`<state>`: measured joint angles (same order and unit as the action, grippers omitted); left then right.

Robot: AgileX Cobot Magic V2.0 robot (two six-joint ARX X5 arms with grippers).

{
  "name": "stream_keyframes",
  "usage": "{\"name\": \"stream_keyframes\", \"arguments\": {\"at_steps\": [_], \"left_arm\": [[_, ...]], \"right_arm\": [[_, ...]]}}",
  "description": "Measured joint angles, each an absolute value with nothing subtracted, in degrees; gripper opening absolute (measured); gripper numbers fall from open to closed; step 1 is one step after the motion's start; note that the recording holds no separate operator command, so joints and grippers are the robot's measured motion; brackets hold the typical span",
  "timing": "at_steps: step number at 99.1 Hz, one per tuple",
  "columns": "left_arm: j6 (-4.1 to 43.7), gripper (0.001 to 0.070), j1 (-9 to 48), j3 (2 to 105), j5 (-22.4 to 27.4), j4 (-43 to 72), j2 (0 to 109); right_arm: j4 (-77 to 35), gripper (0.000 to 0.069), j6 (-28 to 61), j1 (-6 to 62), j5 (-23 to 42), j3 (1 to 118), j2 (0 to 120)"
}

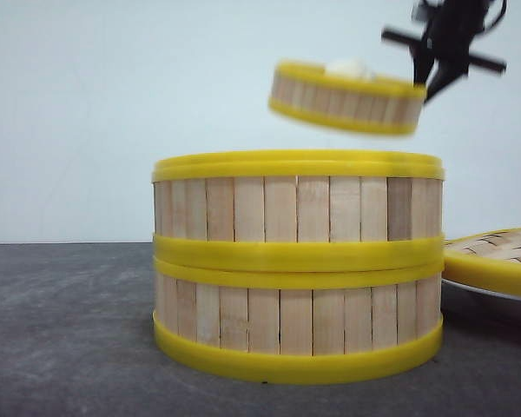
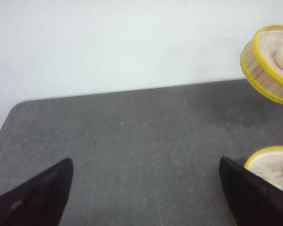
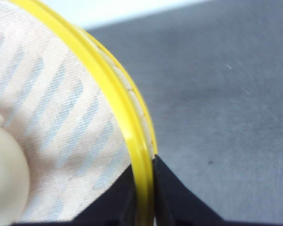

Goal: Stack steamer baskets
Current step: 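Grip the rim and lift the basket above the stack, then lower the held basket onto the stack and open the right gripper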

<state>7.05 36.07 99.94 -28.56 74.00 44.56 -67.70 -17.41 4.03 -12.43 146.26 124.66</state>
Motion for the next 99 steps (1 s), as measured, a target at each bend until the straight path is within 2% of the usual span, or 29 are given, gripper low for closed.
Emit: {"name": "stream_keyframes", "arguments": {"at_steps": [12, 23, 54, 72, 99], "left_arm": [[7.03, 0.0592, 36.10, 99.96, -26.55, 72.03, 44.56], [7.03, 0.0592, 36.12, 99.94, -25.21, 69.69, 44.56], [7.11, 0.0590, 36.14, 99.94, -21.15, 68.34, 44.56], [8.62, 0.0590, 36.14, 99.94, -19.20, 69.41, 44.56], [8.95, 0.0590, 36.14, 99.94, -19.14, 67.24, 44.56]], "right_arm": [[-76.90, 0.0022, -14.41, 6.20, -11.31, 152.11, 124.51], [-77.47, 0.0023, -10.79, 8.64, -9.85, 152.86, 124.46], [-77.54, 0.0022, -9.78, 14.28, -11.38, 151.33, 122.56], [-77.54, 0.0022, -8.86, 16.10, -10.96, 140.25, 113.30], [-77.54, 0.0022, -6.59, 18.02, -8.64, 113.01, 97.08]]}}
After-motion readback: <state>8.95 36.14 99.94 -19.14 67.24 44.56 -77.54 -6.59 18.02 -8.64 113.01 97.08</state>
